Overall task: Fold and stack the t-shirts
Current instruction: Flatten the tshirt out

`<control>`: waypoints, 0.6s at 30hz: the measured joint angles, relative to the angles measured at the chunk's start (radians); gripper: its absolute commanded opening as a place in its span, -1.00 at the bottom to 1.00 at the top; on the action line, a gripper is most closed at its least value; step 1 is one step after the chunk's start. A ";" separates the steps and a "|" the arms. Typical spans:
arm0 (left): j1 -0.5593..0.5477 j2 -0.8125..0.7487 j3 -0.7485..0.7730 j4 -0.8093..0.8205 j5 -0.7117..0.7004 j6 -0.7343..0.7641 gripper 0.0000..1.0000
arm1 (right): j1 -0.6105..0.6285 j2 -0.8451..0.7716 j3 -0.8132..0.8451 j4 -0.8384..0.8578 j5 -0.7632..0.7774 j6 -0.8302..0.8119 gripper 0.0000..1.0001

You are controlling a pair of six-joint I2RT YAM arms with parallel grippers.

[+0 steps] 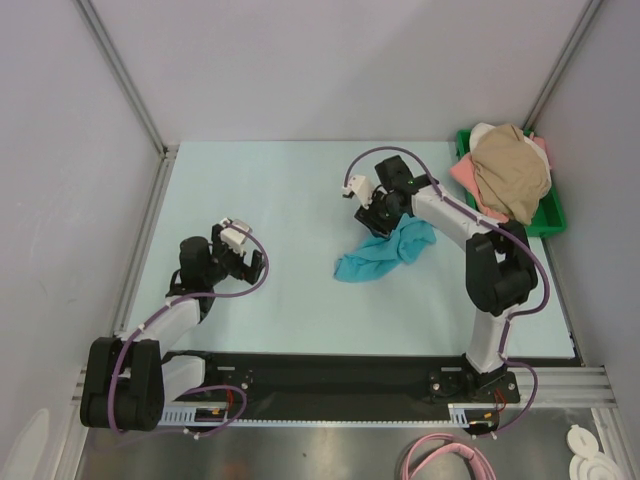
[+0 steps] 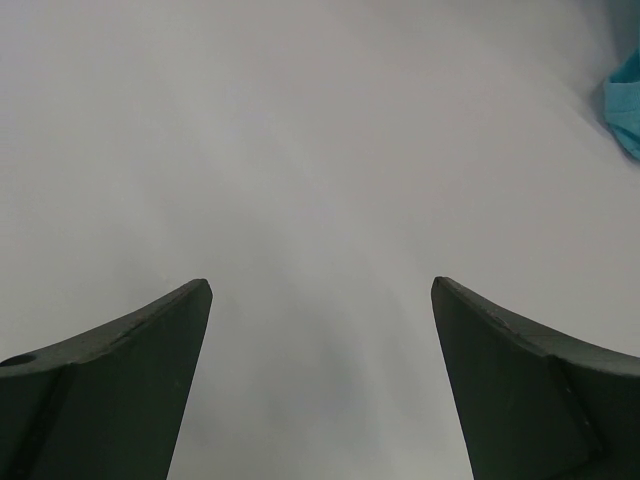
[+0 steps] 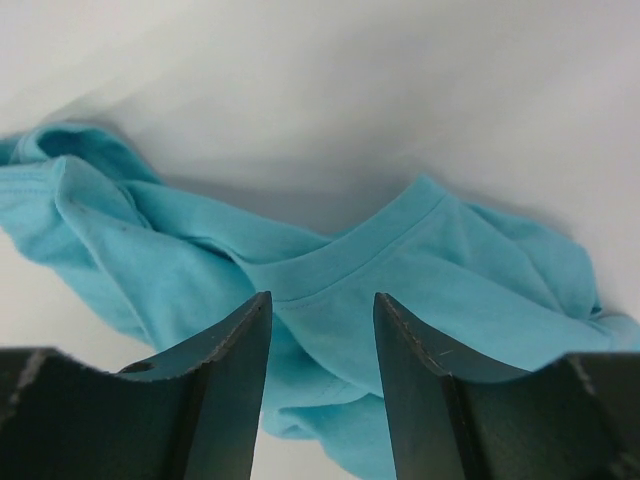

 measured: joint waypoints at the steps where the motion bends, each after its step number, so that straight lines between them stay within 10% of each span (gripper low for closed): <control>1: 0.000 0.000 0.000 0.000 0.000 0.000 0.96 | 0.000 0.000 -0.001 -0.011 -0.002 -0.004 0.03; 15: 0.002 0.001 0.000 0.000 0.000 0.000 0.96 | 0.011 0.071 -0.005 -0.035 0.005 -0.010 -0.09; 18: 0.003 0.003 0.000 0.000 0.000 0.000 0.96 | 0.017 0.109 0.009 -0.035 0.027 -0.002 -0.93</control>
